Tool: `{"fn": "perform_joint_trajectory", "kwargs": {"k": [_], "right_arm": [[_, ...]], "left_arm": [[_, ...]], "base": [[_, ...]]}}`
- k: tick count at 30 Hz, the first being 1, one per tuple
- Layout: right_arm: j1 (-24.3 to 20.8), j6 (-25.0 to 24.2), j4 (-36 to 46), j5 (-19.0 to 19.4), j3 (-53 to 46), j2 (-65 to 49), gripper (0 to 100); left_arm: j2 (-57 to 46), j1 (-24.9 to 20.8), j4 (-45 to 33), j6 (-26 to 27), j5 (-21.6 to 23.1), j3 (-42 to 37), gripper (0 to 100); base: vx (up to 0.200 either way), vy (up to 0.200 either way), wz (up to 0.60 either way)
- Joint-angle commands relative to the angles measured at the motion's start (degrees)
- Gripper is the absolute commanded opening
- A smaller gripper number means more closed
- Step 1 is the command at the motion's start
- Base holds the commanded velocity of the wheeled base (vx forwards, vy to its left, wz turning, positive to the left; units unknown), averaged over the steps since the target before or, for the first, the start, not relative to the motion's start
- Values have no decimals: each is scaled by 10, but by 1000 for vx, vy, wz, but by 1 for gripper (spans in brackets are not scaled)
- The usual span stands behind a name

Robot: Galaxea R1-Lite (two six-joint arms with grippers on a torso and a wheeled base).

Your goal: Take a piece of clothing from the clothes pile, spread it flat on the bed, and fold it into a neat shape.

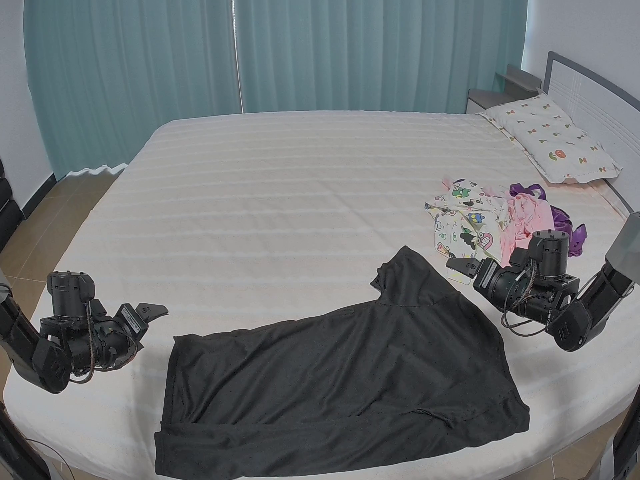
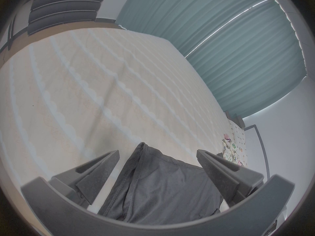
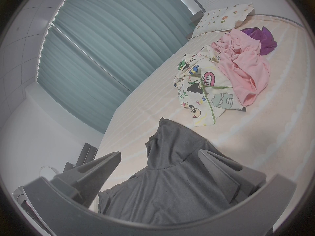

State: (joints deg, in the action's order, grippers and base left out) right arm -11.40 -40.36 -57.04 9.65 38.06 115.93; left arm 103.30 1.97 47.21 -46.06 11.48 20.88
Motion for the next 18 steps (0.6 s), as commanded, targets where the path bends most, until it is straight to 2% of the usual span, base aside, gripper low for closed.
{"fn": "perform_joint_trajectory", "kwargs": {"k": [1,5,8,15,18], "right_arm": [[-1,-1,0,0,1,7,100],[-2,0,0,-1,0,8,100],[-1,-1,0,-1,0,8,100],[0,-1,0,-1,0,10,100],[-1,-1,0,-1,0,10,100]], "left_arm": [[37,-11,1,-7,-1,6,100],[51,-28,2,-40,-6,49,100],[52,-29,-5,-43,-8,75,100],[74,-44,-4,-41,-7,70,100],[102,-53,-1,-36,-26,71,100]], "base": [[0,0,0],[0,0,0],[0,0,0],[0,0,0],[0,0,0]]}}
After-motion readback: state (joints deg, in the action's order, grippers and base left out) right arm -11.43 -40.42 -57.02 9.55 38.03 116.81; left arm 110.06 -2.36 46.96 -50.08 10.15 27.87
